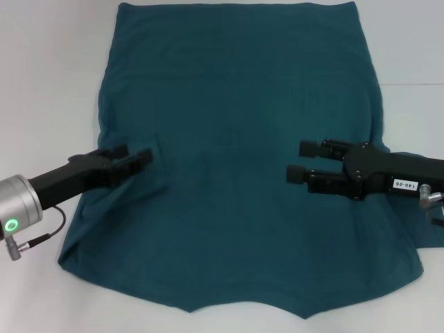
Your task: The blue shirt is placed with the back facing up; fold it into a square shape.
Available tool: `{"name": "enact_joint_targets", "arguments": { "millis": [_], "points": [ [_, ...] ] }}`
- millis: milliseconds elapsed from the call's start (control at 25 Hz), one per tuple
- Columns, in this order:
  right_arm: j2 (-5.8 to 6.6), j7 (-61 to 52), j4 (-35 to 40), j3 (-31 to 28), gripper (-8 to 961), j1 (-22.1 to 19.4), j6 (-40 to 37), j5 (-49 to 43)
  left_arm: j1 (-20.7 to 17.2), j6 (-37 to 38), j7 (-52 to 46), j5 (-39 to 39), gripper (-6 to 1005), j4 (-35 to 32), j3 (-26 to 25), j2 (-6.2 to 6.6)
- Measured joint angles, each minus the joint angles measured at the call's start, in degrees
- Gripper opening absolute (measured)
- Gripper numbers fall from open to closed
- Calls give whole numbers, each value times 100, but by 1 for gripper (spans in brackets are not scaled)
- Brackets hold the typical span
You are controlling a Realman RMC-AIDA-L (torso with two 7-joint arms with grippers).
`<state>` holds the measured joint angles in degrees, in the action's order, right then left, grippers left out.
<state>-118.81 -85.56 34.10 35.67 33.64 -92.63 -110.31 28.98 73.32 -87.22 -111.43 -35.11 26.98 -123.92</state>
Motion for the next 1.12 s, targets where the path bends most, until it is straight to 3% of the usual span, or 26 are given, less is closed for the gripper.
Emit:
{"name": "enact_joint_targets", "arguments": {
  "millis": [440,760,1120],
  "points": [
    [6,-81,0,-8,839,16,-1,89,-39,-1096,1859,-217,676,293,250,-41],
    [-15,-83,0,-7,838,-20,-1,148,7,-1522,2052,-221,676,386,512,-45],
    [-15,-83,0,-7,839,-33,-1,158,23,-1727,1993,-213,582,405,692,-55]
  ]
}}
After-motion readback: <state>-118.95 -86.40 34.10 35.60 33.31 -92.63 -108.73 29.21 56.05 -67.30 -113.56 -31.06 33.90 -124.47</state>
